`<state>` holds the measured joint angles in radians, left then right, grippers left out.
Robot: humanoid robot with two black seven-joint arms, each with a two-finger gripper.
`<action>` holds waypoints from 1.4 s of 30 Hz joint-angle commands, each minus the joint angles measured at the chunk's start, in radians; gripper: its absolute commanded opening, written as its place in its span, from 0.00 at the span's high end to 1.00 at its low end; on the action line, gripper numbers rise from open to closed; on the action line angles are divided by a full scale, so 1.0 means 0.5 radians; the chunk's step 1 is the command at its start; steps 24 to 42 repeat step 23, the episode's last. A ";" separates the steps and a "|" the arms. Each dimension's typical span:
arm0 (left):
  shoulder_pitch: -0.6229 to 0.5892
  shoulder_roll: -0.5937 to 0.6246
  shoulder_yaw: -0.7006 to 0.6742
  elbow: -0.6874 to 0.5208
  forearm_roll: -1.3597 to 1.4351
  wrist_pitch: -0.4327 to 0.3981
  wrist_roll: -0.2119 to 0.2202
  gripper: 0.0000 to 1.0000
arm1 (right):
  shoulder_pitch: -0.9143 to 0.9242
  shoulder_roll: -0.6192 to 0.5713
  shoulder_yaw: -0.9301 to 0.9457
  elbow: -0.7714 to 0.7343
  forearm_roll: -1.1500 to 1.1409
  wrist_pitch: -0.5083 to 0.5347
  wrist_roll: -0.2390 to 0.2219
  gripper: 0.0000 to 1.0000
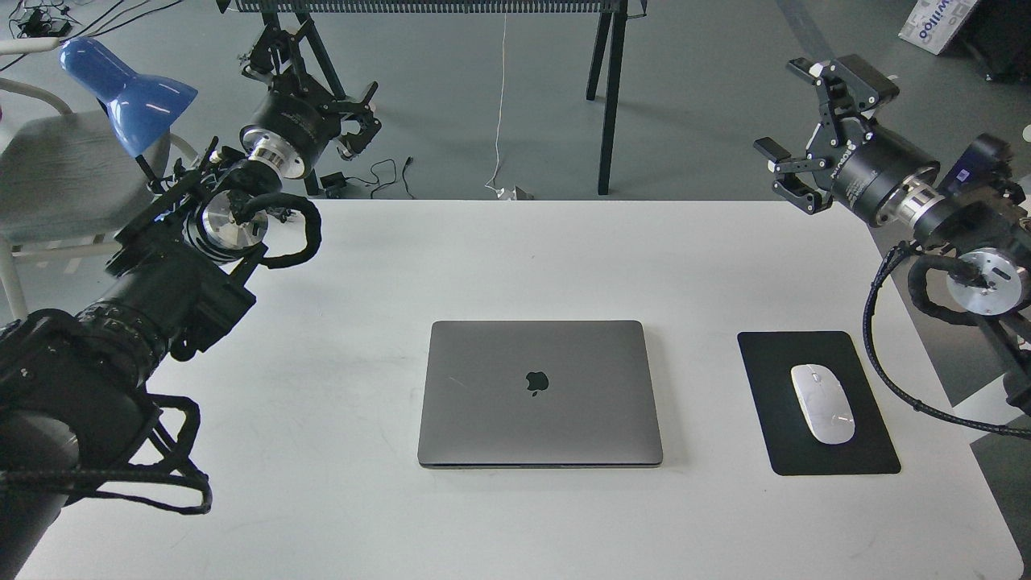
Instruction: Close notebook with right arm
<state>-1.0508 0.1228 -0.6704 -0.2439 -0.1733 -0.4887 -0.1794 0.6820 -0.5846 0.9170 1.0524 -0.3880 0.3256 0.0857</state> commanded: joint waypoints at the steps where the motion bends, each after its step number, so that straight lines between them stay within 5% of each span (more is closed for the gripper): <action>1: 0.000 0.000 0.000 0.000 0.000 0.000 -0.003 0.00 | -0.008 0.025 0.095 -0.174 0.245 -0.004 0.022 0.00; 9: 0.000 0.000 0.000 0.000 0.000 0.000 -0.003 0.00 | 0.090 0.399 0.430 -0.751 0.512 0.060 0.019 0.00; 42: 0.000 0.000 0.000 0.000 0.000 0.000 -0.003 0.00 | 0.102 0.540 0.360 -0.740 0.715 0.137 0.019 0.00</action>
